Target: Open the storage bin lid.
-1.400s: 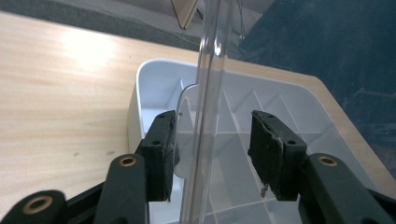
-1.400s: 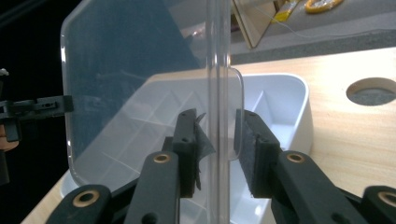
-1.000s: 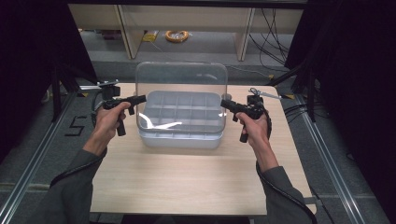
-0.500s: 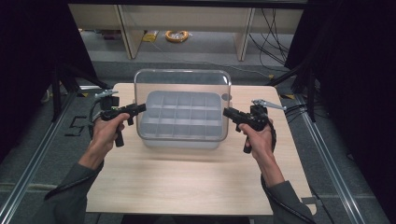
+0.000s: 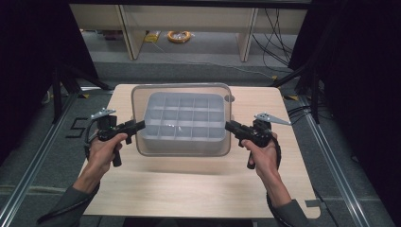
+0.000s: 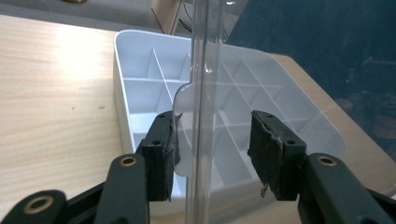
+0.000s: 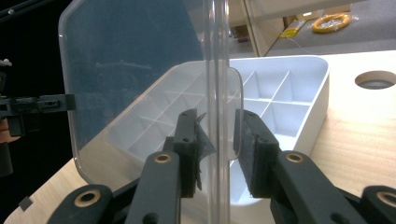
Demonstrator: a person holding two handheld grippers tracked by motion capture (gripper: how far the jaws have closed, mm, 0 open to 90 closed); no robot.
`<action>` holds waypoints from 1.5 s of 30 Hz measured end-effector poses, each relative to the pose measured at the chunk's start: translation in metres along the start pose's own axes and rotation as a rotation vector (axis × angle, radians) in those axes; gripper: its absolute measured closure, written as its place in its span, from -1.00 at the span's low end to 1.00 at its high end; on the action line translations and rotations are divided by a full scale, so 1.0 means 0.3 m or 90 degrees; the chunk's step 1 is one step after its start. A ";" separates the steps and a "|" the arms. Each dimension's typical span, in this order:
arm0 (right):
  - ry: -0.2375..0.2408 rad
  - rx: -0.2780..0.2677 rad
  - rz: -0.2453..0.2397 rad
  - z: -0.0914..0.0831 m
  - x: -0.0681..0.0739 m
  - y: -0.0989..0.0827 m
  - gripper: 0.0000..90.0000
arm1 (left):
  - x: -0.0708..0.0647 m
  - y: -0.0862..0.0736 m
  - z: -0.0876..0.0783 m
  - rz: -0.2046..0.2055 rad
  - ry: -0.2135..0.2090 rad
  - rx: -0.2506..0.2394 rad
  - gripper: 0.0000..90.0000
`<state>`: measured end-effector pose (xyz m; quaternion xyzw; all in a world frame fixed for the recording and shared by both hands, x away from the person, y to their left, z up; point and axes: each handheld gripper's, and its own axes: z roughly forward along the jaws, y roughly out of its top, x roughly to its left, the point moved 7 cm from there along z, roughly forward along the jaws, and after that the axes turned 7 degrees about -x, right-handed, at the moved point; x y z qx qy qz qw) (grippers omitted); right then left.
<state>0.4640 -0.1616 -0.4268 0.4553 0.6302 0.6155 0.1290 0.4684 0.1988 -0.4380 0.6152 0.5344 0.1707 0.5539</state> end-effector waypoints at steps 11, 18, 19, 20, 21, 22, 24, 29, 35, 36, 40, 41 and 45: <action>0.010 0.004 0.002 -0.044 0.034 -0.070 0.60 | -0.002 -0.074 -0.048 0.009 -0.007 0.009 0.16; -0.003 0.017 0.017 -0.064 0.045 -0.124 0.60 | 0.001 -0.126 -0.067 0.008 -0.006 0.019 0.16; 0.003 0.018 0.019 -0.070 0.054 -0.129 0.60 | 0.000 -0.131 -0.071 0.009 -0.008 0.018 0.16; -0.001 0.017 0.007 -0.072 0.052 -0.134 0.60 | 0.000 -0.136 -0.075 0.007 -0.010 0.020 0.16; -0.002 0.017 0.015 -0.076 0.058 -0.140 0.60 | 0.000 -0.140 -0.080 0.005 -0.012 0.020 0.16; 0.004 0.017 0.007 -0.084 0.061 -0.147 0.60 | -0.001 -0.144 -0.084 0.004 -0.013 0.023 0.16; 0.001 0.017 0.002 -0.091 0.063 -0.153 0.60 | -0.004 -0.150 -0.090 0.006 -0.014 0.024 0.16; 0.001 0.016 0.001 -0.110 0.067 -0.175 0.60 | -0.010 -0.179 -0.103 0.003 -0.018 0.032 0.17; 0.000 0.025 0.019 -0.142 0.084 -0.211 0.60 | -0.018 -0.224 -0.116 0.001 -0.028 0.046 0.16; -0.003 0.031 0.035 -0.149 0.090 -0.219 0.60 | -0.019 -0.231 -0.118 -0.003 -0.027 0.048 0.16; 0.005 0.026 0.025 -0.166 0.088 -0.238 0.61 | -0.024 -0.253 -0.127 -0.002 -0.030 0.055 0.16; 0.000 0.024 0.021 -0.168 0.085 -0.244 0.61 | -0.024 -0.258 -0.129 -0.001 -0.028 0.057 0.16; -0.001 0.029 0.020 -0.184 0.093 -0.273 0.62 | -0.016 -0.286 -0.130 -0.004 -0.028 0.068 0.15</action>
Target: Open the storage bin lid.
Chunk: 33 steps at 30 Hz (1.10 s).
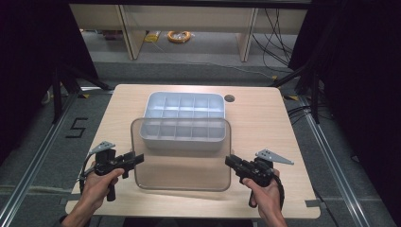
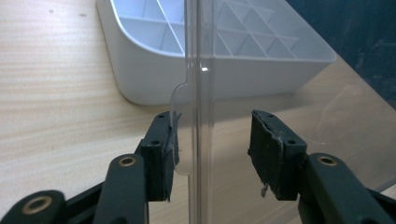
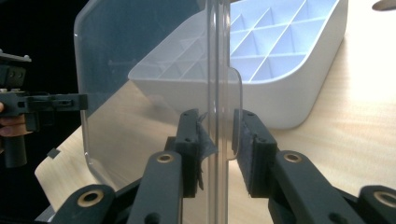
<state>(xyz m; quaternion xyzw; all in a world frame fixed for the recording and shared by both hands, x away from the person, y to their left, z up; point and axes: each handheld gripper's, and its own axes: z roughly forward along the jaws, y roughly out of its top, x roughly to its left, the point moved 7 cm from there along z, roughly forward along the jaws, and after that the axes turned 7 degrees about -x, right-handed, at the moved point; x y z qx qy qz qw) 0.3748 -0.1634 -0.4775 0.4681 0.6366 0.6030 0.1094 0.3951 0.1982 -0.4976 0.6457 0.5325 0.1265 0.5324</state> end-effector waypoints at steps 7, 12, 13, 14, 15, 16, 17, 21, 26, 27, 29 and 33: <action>0.008 0.019 0.026 -0.017 0.011 -0.043 0.62 | 0.002 -0.039 -0.002 -0.003 -0.005 0.016 0.14; 0.007 0.025 0.035 -0.032 0.015 -0.062 0.62 | -0.005 -0.047 -0.018 -0.001 -0.010 0.020 0.15; 0.009 0.022 0.034 -0.034 0.013 -0.064 0.62 | -0.011 -0.049 -0.027 -0.003 -0.011 0.019 0.15; 0.009 0.022 0.034 -0.034 0.013 -0.064 0.62 | -0.011 -0.049 -0.027 -0.003 -0.011 0.019 0.16; 0.015 0.025 0.048 -0.035 0.016 -0.069 0.62 | -0.013 -0.048 -0.031 -0.001 -0.015 0.017 0.16; 0.011 0.025 0.059 -0.038 0.020 -0.073 0.62 | -0.015 -0.047 -0.036 0.001 -0.012 0.015 0.17; 0.012 0.025 0.050 -0.039 0.020 -0.080 0.61 | -0.019 -0.046 -0.043 0.010 -0.012 0.011 0.17; 0.017 0.034 0.050 -0.042 0.026 -0.092 0.61 | -0.017 -0.057 -0.044 0.010 -0.013 0.017 0.18; 0.001 0.043 0.044 -0.036 0.004 -0.105 0.57 | -0.013 -0.070 -0.041 -0.003 -0.018 0.028 0.22; 0.001 0.043 0.044 -0.036 0.004 -0.105 0.57 | -0.012 -0.072 -0.038 -0.004 -0.019 0.023 0.22; 0.001 0.054 0.059 -0.033 0.002 -0.116 0.56 | -0.009 -0.078 -0.035 -0.001 -0.022 0.030 0.22; -0.006 0.073 0.062 -0.024 -0.014 -0.141 0.52 | -0.003 -0.093 -0.029 -0.006 -0.019 0.039 0.21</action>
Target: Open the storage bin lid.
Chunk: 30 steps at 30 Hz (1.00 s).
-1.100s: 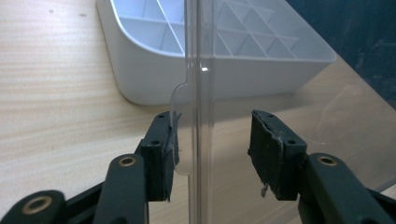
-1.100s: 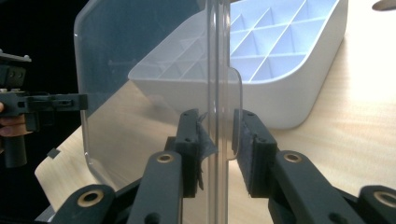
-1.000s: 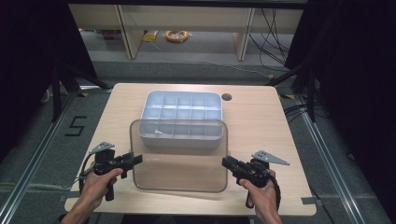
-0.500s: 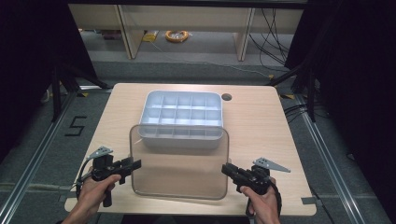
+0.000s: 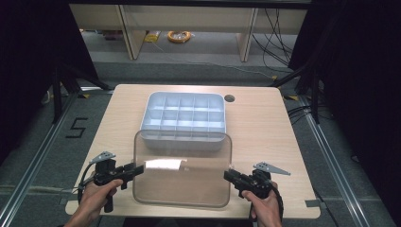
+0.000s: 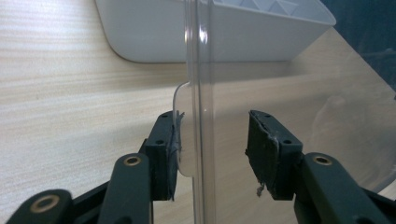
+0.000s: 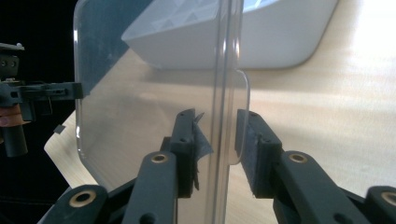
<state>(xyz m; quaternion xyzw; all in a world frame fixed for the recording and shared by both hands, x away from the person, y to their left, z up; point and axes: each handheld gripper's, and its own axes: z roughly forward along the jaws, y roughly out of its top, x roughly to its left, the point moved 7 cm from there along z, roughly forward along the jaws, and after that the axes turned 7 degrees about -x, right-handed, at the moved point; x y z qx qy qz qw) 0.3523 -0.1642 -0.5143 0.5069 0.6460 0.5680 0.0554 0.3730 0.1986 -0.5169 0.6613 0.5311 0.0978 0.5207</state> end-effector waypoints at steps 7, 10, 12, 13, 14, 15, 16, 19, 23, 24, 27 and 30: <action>-0.006 0.023 0.024 0.025 -0.030 -0.035 0.47 | 0.015 -0.029 0.019 0.022 0.006 0.020 0.15; -0.007 0.040 0.055 0.028 -0.027 -0.051 0.44 | 0.020 -0.042 0.025 0.019 0.011 0.029 0.13; -0.006 0.041 0.035 0.033 -0.043 -0.055 0.44 | 0.027 -0.050 0.028 0.031 0.016 0.042 0.11; -0.010 0.041 0.026 0.037 -0.050 -0.058 0.43 | 0.029 -0.056 0.031 0.029 0.017 0.048 0.11; -0.008 0.048 0.032 0.039 -0.053 -0.063 0.42 | 0.030 -0.059 0.030 0.032 0.016 0.051 0.10; -0.008 0.048 0.032 0.039 -0.053 -0.063 0.42 | 0.028 -0.062 0.030 0.032 0.016 0.053 0.10; -0.011 0.053 0.036 0.040 -0.055 -0.066 0.41 | 0.027 -0.064 0.029 0.036 0.018 0.055 0.10; -0.012 0.061 0.062 0.038 -0.044 -0.073 0.40 | 0.025 -0.069 0.023 0.042 0.016 0.057 0.10; -0.016 0.065 0.056 0.042 -0.042 -0.077 0.39 | 0.026 -0.078 0.010 0.047 0.015 0.062 0.11; -0.016 0.065 0.056 0.042 -0.042 -0.077 0.39 | 0.026 -0.078 0.010 0.047 0.015 0.062 0.11; -0.020 0.065 0.025 0.042 -0.050 -0.081 0.37 | 0.023 -0.087 0.001 0.048 0.014 0.066 0.11; -0.019 0.073 0.025 0.040 -0.043 -0.086 0.36 | 0.024 -0.090 -0.004 0.049 0.014 0.066 0.11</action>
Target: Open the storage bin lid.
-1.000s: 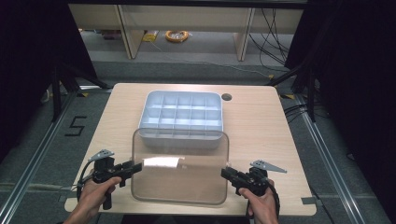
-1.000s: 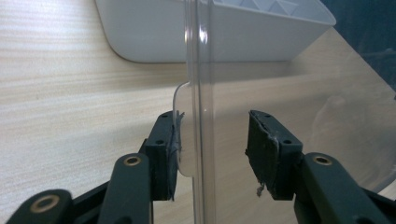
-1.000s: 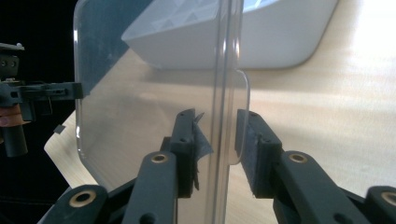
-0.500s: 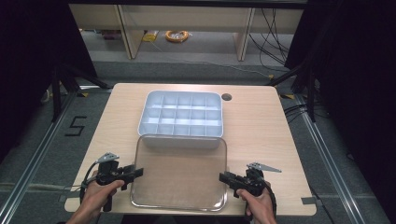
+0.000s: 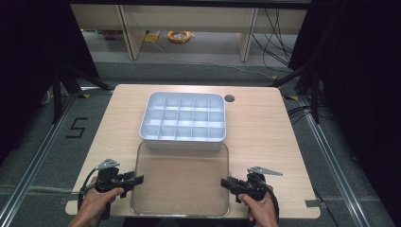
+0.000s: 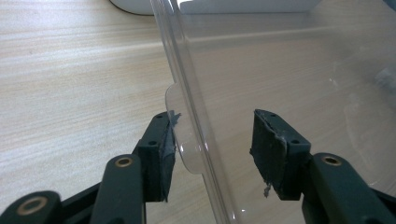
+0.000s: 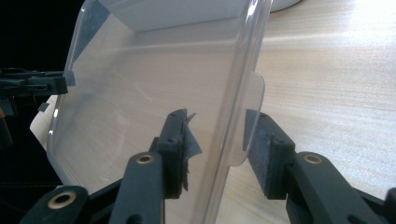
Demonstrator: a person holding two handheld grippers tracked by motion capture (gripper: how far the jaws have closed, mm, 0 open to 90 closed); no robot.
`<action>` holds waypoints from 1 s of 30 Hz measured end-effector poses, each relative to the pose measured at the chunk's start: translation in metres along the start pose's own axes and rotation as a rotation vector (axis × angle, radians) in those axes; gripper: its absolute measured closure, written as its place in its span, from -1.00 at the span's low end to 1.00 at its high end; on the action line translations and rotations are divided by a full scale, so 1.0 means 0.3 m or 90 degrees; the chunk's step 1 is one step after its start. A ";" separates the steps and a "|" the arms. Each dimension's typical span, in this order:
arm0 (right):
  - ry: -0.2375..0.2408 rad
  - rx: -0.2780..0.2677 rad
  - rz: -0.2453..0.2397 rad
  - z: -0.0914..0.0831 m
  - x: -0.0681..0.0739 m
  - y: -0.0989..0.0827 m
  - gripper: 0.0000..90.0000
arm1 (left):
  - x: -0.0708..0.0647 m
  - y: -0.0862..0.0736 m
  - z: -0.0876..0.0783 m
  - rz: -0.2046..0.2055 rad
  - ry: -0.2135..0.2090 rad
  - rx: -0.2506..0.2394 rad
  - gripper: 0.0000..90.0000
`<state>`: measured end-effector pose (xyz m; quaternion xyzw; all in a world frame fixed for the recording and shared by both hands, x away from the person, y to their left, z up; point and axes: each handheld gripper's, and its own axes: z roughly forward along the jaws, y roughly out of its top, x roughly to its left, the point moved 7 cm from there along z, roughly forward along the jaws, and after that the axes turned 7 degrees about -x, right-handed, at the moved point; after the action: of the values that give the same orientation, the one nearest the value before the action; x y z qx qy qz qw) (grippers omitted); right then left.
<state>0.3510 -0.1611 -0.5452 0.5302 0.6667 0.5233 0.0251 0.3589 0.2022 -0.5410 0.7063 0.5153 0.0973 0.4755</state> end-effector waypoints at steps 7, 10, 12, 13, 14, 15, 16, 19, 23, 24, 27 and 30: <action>-0.011 0.017 0.009 0.009 -0.008 -0.013 0.30 | 0.009 -0.014 0.012 -0.001 -0.004 0.023 0.10; -0.005 0.021 0.009 0.008 -0.008 -0.015 0.29 | 0.005 -0.012 0.018 -0.008 0.001 0.016 0.10; -0.016 0.021 0.010 0.015 -0.014 -0.016 0.28 | 0.011 -0.015 0.018 0.000 0.001 0.025 0.10; -0.020 0.025 0.005 0.016 -0.015 -0.019 0.26 | 0.015 -0.018 0.018 0.009 0.000 0.035 0.09; -0.020 0.025 0.005 0.016 -0.015 -0.019 0.26 | 0.015 -0.018 0.018 0.009 0.000 0.035 0.09; -0.027 0.028 -0.002 0.019 -0.017 -0.020 0.23 | 0.009 -0.017 0.023 0.002 0.006 0.027 0.09; -0.028 0.033 -0.004 0.017 -0.013 -0.021 0.21 | 0.009 -0.017 0.023 0.002 0.006 0.027 0.09; -0.033 0.038 -0.007 0.021 -0.014 -0.025 0.19 | 0.016 -0.026 0.022 0.032 0.020 0.042 0.09; -0.055 0.050 -0.025 0.027 -0.025 -0.030 0.13 | 0.017 -0.037 0.026 0.033 0.015 0.060 0.07; -0.066 0.051 -0.025 0.027 -0.028 -0.028 0.12 | 0.017 -0.037 0.026 0.033 0.015 0.060 0.07; -0.069 0.046 -0.027 0.024 -0.030 -0.022 0.08 | 0.021 -0.034 0.035 0.031 0.037 0.043 0.01; -0.069 0.025 -0.022 0.016 -0.024 -0.002 0.11 | 0.025 -0.017 0.020 0.034 0.043 0.030 -0.05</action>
<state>0.3565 -0.1631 -0.5514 0.5466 0.6832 0.4805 0.0597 0.3630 0.2051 -0.5507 0.7271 0.5139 0.1218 0.4386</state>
